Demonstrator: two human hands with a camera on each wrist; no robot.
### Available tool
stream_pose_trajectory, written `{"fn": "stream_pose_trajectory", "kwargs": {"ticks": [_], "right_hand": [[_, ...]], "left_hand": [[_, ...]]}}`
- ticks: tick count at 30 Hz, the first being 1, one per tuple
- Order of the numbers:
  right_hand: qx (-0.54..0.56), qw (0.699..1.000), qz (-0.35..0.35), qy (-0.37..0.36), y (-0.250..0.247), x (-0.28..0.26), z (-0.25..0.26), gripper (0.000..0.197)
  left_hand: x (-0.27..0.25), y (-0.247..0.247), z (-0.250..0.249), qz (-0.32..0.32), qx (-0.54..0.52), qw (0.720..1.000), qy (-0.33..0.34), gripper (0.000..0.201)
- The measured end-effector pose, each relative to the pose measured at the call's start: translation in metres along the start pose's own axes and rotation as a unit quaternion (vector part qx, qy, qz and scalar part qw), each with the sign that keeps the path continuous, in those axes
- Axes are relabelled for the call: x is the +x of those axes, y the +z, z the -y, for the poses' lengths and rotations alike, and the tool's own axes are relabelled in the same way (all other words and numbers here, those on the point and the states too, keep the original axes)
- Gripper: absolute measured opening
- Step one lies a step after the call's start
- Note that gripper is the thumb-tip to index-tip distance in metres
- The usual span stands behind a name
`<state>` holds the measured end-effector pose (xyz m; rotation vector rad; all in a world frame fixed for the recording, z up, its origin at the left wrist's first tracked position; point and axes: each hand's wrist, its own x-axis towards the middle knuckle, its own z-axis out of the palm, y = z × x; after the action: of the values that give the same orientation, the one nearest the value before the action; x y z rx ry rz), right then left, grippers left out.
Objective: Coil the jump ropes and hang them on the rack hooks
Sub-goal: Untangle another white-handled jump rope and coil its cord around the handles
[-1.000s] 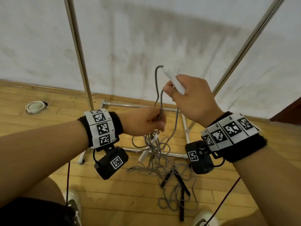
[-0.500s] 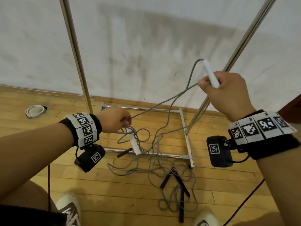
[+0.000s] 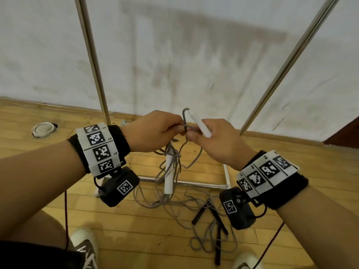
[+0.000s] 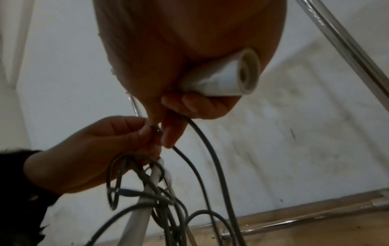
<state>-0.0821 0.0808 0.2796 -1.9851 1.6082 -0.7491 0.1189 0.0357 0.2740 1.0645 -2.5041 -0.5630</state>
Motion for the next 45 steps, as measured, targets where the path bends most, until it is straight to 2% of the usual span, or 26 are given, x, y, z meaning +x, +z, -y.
{"fn": "stream_pose_trajectory", "kwargs": {"ticks": [2, 7, 12, 17, 21, 24, 29, 32, 36, 38, 42, 45], "right_hand": [[0.017, 1.000, -0.003, 0.000, 0.002, 0.002, 0.000, 0.023], [0.011, 1.000, 0.011, -0.020, 0.003, 0.007, 0.008, 0.020], [0.027, 0.996, -0.070, -0.040, -0.011, 0.016, 0.018, 0.018], [0.027, 0.992, -0.108, -0.057, -0.025, 0.020, 0.011, 0.024], [0.016, 0.986, -0.164, -0.019, -0.044, 0.025, -0.006, 0.023], [0.027, 0.982, -0.184, 0.011, -0.050, 0.023, -0.018, 0.024], [-0.002, 0.991, -0.129, 0.033, -0.045, 0.019, -0.021, 0.009], [-0.053, 0.996, -0.066, -0.006, -0.031, 0.012, -0.012, 0.023], [-0.054, 0.995, -0.003, -0.082, -0.003, 0.005, 0.008, 0.045], [-0.048, 0.995, 0.014, -0.086, 0.006, 0.004, 0.015, 0.048], [-0.049, 0.999, -0.004, -0.023, 0.011, 0.005, 0.013, 0.027], [-0.075, 0.996, 0.002, -0.041, 0.018, 0.003, 0.014, 0.011]], "left_hand": [[-0.004, -0.003, 0.002, 0.007, -0.011, 1.000, -0.008, 0.020], [-0.013, -0.004, 0.014, 0.036, -0.022, 0.999, -0.010, 0.009], [-0.016, -0.010, 0.038, 0.057, 0.027, 0.998, -0.030, 0.023], [-0.022, -0.010, 0.052, 0.048, -0.005, 0.997, -0.067, 0.032], [-0.026, -0.015, 0.059, 0.015, -0.017, 0.994, -0.102, 0.048], [-0.027, -0.021, 0.059, -0.008, -0.064, 0.991, -0.117, 0.045], [-0.029, -0.021, 0.044, 0.012, -0.059, 0.994, -0.096, 0.043], [-0.027, -0.018, 0.031, -0.002, -0.082, 0.994, -0.074, 0.040], [-0.022, -0.015, 0.018, -0.002, -0.110, 0.992, -0.055, 0.036], [-0.022, -0.015, 0.015, -0.002, -0.118, 0.992, -0.054, 0.035], [-0.022, -0.015, 0.017, -0.029, -0.158, 0.985, -0.067, 0.033], [-0.024, -0.013, 0.018, -0.021, -0.180, 0.980, -0.076, 0.032]]}}
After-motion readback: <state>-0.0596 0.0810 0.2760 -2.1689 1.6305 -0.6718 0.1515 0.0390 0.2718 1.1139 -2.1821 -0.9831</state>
